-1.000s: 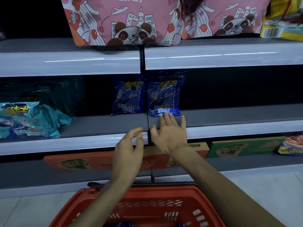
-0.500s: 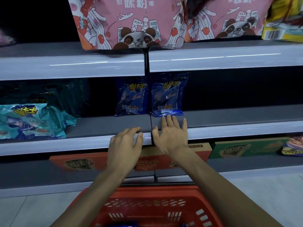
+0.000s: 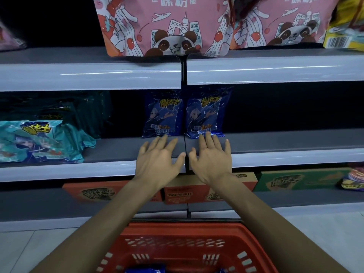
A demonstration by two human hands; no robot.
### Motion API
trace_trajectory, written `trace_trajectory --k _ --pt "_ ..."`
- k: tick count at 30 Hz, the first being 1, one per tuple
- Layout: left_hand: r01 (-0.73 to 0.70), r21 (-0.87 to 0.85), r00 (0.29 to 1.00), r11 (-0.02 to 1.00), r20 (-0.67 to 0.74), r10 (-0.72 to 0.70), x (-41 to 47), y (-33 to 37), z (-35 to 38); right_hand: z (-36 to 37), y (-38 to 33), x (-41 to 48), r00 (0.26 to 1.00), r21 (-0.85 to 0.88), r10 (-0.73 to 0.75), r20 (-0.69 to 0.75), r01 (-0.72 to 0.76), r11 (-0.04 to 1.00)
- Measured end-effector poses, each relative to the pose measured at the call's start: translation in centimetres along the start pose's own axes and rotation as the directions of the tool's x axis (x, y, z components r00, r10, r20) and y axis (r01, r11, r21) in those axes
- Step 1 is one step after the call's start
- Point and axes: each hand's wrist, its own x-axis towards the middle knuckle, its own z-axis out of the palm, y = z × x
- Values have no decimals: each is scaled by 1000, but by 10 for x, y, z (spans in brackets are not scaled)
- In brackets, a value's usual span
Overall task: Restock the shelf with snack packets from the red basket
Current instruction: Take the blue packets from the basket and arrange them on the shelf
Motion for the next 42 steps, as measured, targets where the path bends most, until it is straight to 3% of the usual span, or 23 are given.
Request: trace_trajectory --k 4,20,30,38,40,42 --pt "17 4 999 1000 36 -17 2 -1 1 -6 5 11 999 8 -31 -44 31 999" --pt "-52 -22 998 998 34 53 -61 3 3 -10 0 13 999 41 -44 13 44 998" --pt "-67 0 996 998 65 67 -116 8 -24 -36 10 -115 984 38 -173 37 172 984" --pt "-42 -73 995 996 82 48 -156 12 -49 -25 24 -211 940 55 -263 -215 281 958" --pt "-42 -80 996 996 75 48 -162 11 -49 -7 29 -229 939 38 -288 -190 301 953" --pt "-31 -93 996 995 76 38 -167 9 -47 10 27 -242 956 51 -289 -44 291 955"
